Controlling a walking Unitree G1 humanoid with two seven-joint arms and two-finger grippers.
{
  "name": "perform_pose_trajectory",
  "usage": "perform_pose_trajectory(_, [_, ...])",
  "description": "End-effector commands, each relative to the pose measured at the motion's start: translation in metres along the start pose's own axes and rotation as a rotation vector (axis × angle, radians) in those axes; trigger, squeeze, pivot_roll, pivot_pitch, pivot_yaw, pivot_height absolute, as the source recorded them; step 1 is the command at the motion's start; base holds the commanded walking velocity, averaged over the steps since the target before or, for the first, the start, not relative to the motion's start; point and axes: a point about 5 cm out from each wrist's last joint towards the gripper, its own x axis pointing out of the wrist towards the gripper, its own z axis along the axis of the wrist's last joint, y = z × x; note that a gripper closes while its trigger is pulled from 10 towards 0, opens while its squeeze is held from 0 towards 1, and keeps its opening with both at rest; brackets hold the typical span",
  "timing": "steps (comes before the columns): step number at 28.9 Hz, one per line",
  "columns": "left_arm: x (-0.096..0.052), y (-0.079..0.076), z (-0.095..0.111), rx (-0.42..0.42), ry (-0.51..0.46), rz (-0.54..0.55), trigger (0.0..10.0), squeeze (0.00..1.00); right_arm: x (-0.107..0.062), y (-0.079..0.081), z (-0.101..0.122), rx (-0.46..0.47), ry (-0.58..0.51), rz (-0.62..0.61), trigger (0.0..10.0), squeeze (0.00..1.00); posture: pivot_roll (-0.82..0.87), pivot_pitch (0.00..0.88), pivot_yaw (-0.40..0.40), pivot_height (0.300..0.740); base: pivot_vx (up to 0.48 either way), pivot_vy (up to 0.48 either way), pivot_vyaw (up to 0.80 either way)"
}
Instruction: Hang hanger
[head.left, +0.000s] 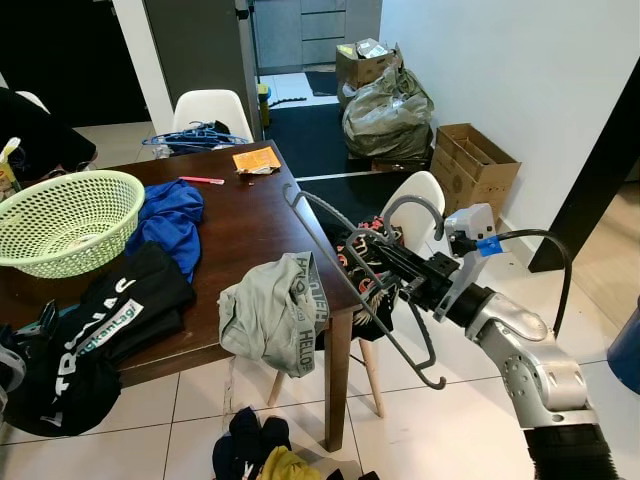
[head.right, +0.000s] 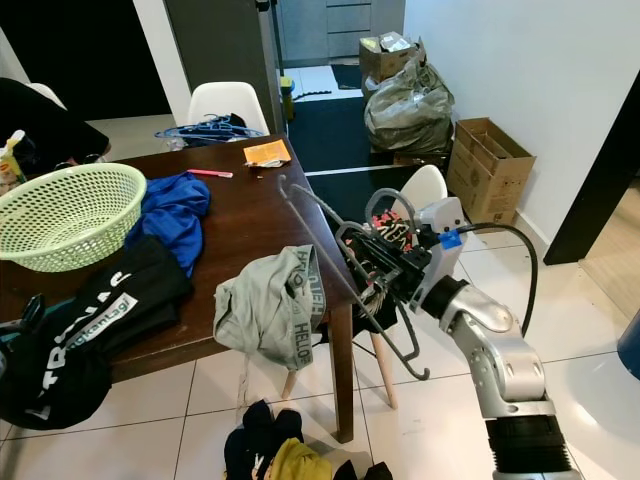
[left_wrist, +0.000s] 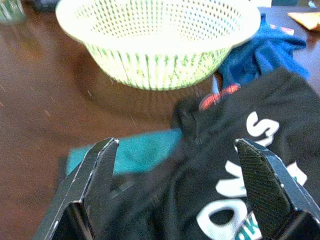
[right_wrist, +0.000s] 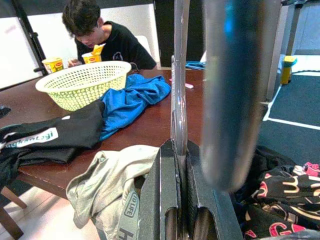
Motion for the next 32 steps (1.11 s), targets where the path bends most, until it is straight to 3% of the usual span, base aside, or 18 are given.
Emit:
perform_pose_trajectory(1, [-0.003,0.002,-0.012,-0.029,0.029,0.011,10.0,0.0,-0.003,0.0,0.001,0.001,0.003,-0.001,10.0,0.0,-0.03,0.054,0.032,0.74,0.0,0.0,0.0])
perform_pose_trajectory(6, [-0.005,0.005,-0.019,-0.034,0.041,0.028,10.0,0.0,-0.003,0.0,0.001,0.0,0.005,-0.003,10.0,0.0,-0.03,0.056,0.033,0.74,0.0,0.0,0.0])
perform_pose_trajectory(13, [-0.034,0.025,-0.035,-0.072,0.036,0.15,10.0,0.0,-0.004,-0.002,0.004,-0.006,0.003,-0.012,10.0,0.0,-0.03,0.059,0.042,0.74,0.0,0.0,0.0])
perform_pose_trajectory(20, [-0.053,0.046,-0.032,-0.075,-0.003,0.237,10.0,0.0,-0.004,-0.002,0.002,0.0,0.008,-0.008,10.0,0.0,0.0,0.058,0.037,0.74,0.0,0.0,0.0])
perform_pose_trajectory(25, [-0.057,0.055,-0.032,-0.047,-0.005,0.283,10.0,0.0,-0.003,-0.002,0.001,0.005,0.006,-0.004,10.0,0.0,0.0,0.055,0.035,0.74,0.0,0.0,0.0])
perform_pose_trajectory(27, [-0.056,0.059,-0.022,-0.007,-0.038,0.325,10.0,0.0,-0.001,-0.001,0.0,0.009,0.004,0.001,10.0,0.0,0.01,0.051,0.033,0.74,0.0,0.0,0.0])
perform_pose_trajectory(32, [-0.049,0.056,-0.007,-0.022,-0.085,0.334,10.0,0.0,0.001,0.0,-0.001,0.012,0.0,0.006,10.0,0.0,0.01,0.045,0.033,0.74,0.0,0.0,0.0])
